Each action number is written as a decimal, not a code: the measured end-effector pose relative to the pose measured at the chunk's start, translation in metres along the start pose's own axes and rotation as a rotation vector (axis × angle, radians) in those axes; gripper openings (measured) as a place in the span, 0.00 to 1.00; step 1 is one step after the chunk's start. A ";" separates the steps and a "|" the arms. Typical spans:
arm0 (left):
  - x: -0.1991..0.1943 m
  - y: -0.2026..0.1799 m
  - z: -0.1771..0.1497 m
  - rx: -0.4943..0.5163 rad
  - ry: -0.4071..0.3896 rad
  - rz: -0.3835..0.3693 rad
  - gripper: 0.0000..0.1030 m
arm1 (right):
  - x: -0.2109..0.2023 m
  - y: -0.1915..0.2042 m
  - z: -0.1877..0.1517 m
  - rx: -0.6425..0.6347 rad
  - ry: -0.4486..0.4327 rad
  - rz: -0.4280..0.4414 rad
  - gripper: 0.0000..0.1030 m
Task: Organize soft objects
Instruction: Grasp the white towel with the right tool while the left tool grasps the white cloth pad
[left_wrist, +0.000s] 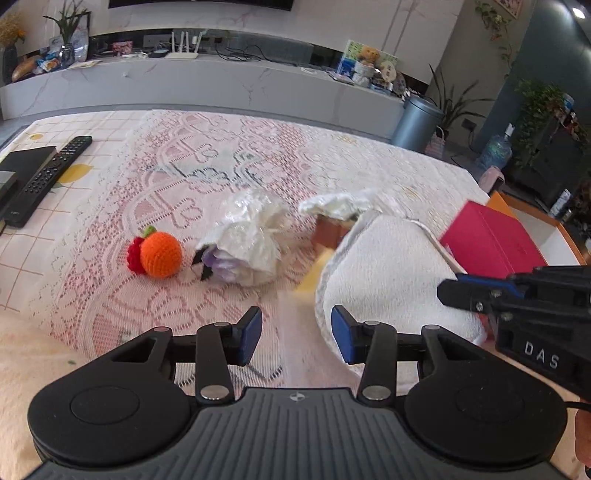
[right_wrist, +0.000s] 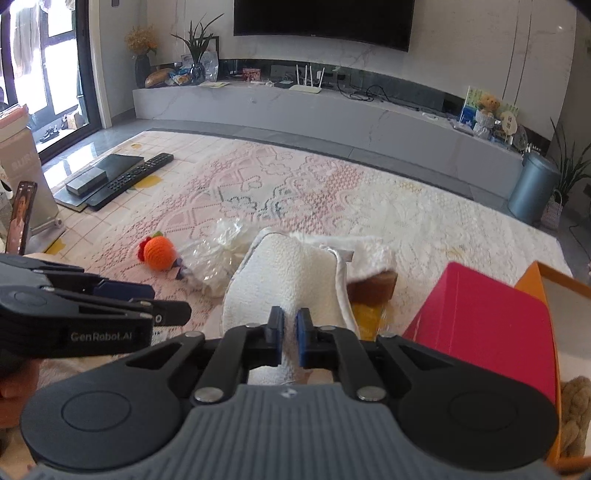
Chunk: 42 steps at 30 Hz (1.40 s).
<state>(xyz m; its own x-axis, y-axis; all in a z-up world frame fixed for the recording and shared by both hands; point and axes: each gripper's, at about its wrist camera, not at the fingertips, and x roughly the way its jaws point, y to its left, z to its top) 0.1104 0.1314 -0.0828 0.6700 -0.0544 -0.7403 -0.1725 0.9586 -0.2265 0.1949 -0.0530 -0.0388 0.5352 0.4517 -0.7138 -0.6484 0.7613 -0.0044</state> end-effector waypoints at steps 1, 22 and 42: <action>0.000 -0.002 -0.003 0.015 0.015 -0.011 0.50 | -0.004 -0.001 -0.007 -0.001 0.011 -0.007 0.05; 0.072 -0.007 -0.006 -0.015 0.227 0.008 0.67 | 0.030 -0.022 -0.057 0.133 0.181 0.010 0.84; 0.078 -0.030 -0.011 0.057 0.193 -0.056 0.39 | 0.049 -0.020 -0.067 0.145 0.216 0.014 0.14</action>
<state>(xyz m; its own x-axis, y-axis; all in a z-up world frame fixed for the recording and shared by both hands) 0.1602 0.0952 -0.1409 0.5254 -0.1556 -0.8365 -0.0937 0.9666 -0.2386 0.1975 -0.0779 -0.1206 0.3882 0.3648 -0.8463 -0.5620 0.8215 0.0963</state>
